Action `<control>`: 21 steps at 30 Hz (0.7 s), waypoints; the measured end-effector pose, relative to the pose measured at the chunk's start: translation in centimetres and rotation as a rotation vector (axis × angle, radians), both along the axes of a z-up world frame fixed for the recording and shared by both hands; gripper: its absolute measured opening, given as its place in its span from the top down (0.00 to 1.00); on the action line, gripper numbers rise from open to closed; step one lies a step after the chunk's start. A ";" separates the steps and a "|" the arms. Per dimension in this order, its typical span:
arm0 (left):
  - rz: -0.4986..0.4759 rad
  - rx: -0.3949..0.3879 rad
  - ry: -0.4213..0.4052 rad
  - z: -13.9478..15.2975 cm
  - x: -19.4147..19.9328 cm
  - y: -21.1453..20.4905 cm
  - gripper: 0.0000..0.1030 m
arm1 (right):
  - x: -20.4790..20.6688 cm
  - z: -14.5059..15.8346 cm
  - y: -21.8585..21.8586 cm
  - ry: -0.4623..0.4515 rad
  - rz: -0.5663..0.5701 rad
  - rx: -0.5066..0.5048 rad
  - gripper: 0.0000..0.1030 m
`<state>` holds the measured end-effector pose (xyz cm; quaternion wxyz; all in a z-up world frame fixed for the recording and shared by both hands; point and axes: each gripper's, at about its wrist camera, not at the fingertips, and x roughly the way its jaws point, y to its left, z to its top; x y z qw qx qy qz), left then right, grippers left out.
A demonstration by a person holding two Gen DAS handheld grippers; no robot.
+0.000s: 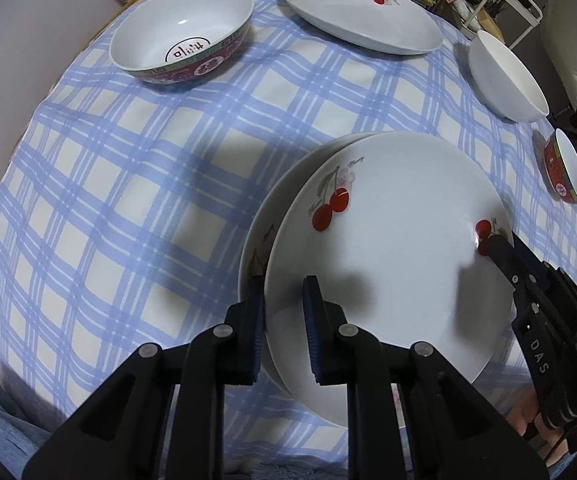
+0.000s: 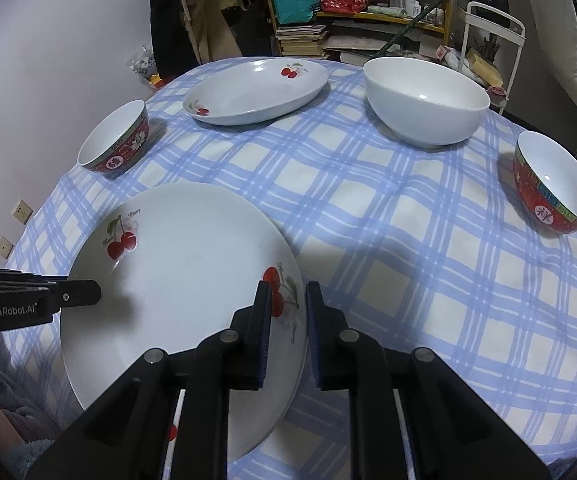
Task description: Organize plates and bowls
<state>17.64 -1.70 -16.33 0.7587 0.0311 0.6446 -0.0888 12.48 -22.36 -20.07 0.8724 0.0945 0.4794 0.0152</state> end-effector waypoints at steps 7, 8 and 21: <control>-0.017 0.036 -0.016 0.2 -0.7 -0.6 0.83 | -0.1 0.2 -0.1 -0.003 -0.002 0.011 0.83; -0.022 0.043 -0.020 0.3 -0.8 -0.7 0.83 | -0.1 0.1 -0.2 -0.002 -0.002 0.012 0.83; -0.056 0.094 -0.050 0.8 -1.6 -1.6 0.83 | -0.1 0.2 -0.3 -0.001 -0.003 0.019 0.83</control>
